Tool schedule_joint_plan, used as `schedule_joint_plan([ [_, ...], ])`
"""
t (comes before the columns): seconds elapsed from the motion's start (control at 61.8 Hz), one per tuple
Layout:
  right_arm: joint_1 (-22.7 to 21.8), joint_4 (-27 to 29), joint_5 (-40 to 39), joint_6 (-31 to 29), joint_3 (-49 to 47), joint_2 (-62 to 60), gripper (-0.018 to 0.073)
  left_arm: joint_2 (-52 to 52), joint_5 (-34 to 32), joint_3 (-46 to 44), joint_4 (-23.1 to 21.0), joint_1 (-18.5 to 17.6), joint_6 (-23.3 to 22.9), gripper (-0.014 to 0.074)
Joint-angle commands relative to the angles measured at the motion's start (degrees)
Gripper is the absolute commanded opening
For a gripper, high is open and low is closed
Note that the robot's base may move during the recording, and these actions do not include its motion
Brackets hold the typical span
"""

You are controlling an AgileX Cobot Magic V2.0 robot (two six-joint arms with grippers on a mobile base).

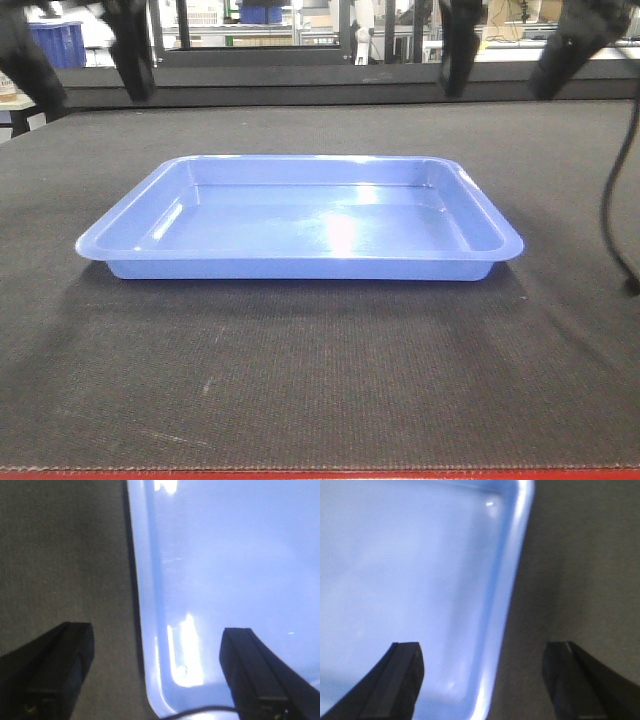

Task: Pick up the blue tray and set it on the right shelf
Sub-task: 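Close both grippers on opposite rims of the blue tray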

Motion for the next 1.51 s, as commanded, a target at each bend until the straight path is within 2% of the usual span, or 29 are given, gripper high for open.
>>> schedule_joint_plan([
  [0.0,-0.4,-2.9,-1.9,2.2,-2.8,-0.6,0.0592,0.5,-1.1,-3.4,2.4,-0.4,-1.0,0.0423],
  [0.211,-0.4,-2.9,-4.1,2.1,-2.9,3.9,0.0592,6.0,-2.7,-4.7,2.9,-0.3,-1.0,0.0423],
  [0.502,-0.5,-2.9,-6.3,2.1,-2.9,9.5,0.0592,10.6,-4.6,-4.7,1.1,-0.3,-1.0,0.0423],
  [0.874,-0.5,-2.9,-7.7,2.1,-2.9,12.1,0.0584,12.1,-5.1,-4.7,0.8,-0.3,-1.0,0.0421],
  [0.972,-0.5,-2.9,-7.9,2.1,-2.9,12.2,0.0506,12.4,-5.1,-4.7,0.5,-0.3,-1.0,0.0402],
  [1.101,-0.5,-2.9,-7.5,2.1,-2.9,12.6,0.0325,12.9,-4.6,-4.6,0.1,-0.3,-1.0,0.0322],
  [1.166,-0.5,-2.9,-6.7,2.1,-2.9,12.9,0.0197,12.9,-4.6,-4.6,0.0,-0.3,-1.0,0.0253],
  [1.247,-0.5,-2.9,-6.1,2.1,-2.9,13.0,0.0036,12.9,-4.6,-4.8,-0.2,-0.3,-1.0,0.0127],
  [1.36,-0.5,-2.8,-6.1,2.1,-2.9,12.8,0.0064,12.9,-4.4,-5.0,-0.3,-0.3,-1.0,-0.0062],
  [1.425,-0.5,-2.8,-5.7,2.1,-3.0,12.4,0.0056,12.9,-3.4,-5.5,-0.5,-0.3,-1.0,-0.0033],
  [1.49,-0.5,-2.8,-5.0,2.1,-3.0,11.0,0.0057,12.6,-1.4,-6.8,-0.8,-0.3,-1.0,-0.0043],
])
